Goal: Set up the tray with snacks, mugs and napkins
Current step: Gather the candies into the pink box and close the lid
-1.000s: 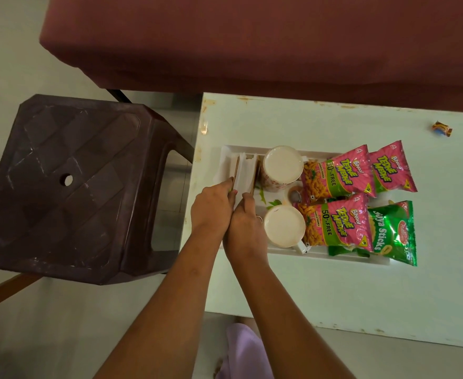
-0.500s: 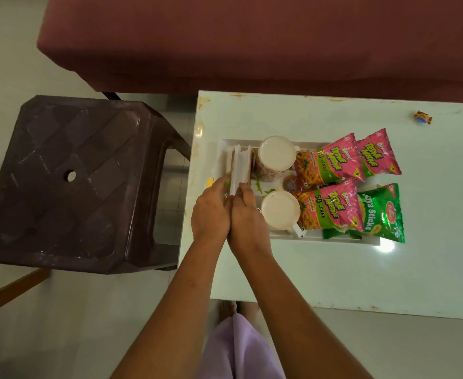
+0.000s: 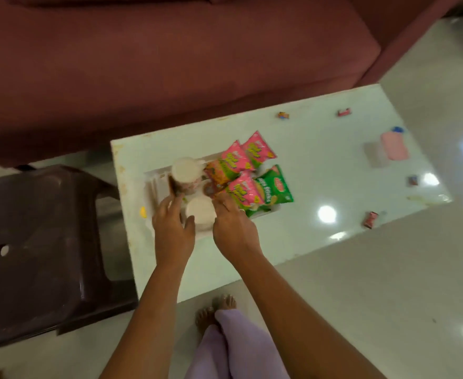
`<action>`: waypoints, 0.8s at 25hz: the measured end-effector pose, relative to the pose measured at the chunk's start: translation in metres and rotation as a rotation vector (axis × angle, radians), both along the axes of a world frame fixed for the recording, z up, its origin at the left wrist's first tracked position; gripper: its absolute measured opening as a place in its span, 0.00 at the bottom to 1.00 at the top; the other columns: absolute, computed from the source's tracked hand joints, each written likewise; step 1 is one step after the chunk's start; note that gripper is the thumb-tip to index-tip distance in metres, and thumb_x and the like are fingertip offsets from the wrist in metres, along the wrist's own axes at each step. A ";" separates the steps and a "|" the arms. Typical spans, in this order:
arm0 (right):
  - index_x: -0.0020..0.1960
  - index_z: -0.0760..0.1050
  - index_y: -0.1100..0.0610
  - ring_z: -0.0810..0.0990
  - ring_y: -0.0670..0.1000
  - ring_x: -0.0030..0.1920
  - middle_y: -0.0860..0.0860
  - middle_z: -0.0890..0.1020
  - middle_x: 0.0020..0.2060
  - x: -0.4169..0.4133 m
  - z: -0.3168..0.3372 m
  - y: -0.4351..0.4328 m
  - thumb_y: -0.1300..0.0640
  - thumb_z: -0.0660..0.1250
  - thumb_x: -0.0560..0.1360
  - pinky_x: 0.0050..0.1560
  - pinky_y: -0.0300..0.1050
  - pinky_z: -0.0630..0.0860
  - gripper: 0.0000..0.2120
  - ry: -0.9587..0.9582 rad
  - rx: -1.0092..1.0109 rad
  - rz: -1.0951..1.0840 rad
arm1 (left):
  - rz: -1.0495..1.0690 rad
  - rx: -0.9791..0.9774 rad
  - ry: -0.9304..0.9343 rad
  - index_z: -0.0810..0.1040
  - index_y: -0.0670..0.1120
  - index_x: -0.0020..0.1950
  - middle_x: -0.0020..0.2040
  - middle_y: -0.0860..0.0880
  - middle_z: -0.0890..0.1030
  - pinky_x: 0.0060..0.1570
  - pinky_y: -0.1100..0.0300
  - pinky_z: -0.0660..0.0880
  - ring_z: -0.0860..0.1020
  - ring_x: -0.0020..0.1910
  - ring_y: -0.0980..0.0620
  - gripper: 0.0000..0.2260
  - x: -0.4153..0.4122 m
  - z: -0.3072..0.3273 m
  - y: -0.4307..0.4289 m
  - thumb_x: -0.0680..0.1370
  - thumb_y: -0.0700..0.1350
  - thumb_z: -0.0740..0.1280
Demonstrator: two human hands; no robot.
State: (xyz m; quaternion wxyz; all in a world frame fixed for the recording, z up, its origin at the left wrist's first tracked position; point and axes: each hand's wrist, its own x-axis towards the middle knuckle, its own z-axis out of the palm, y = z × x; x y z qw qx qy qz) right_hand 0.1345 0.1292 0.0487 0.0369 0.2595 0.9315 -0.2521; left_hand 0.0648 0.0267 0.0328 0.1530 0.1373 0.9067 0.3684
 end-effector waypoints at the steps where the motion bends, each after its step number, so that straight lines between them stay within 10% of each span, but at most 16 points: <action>1: 0.65 0.69 0.56 0.79 0.60 0.50 0.49 0.67 0.69 0.010 0.006 0.010 0.64 0.59 0.75 0.38 0.50 0.74 0.19 -0.008 0.000 -0.034 | -0.042 -0.008 -0.005 0.70 0.44 0.69 0.70 0.41 0.68 0.70 0.49 0.64 0.65 0.71 0.41 0.23 0.007 0.006 0.005 0.74 0.37 0.67; 9: 0.64 0.71 0.55 0.76 0.55 0.58 0.50 0.72 0.65 0.085 0.016 0.116 0.61 0.58 0.76 0.49 0.51 0.78 0.17 -0.112 -0.049 -0.279 | -0.259 -0.066 0.044 0.72 0.44 0.67 0.68 0.39 0.70 0.59 0.45 0.71 0.68 0.65 0.37 0.22 0.067 0.028 0.085 0.73 0.39 0.70; 20: 0.69 0.68 0.56 0.71 0.55 0.66 0.56 0.72 0.68 -0.019 -0.113 0.260 0.51 0.59 0.78 0.67 0.50 0.68 0.20 -0.207 -0.582 -0.368 | 0.921 0.128 -0.525 0.66 0.47 0.71 0.68 0.46 0.72 0.69 0.51 0.64 0.70 0.67 0.44 0.27 -0.077 -0.087 0.027 0.79 0.62 0.49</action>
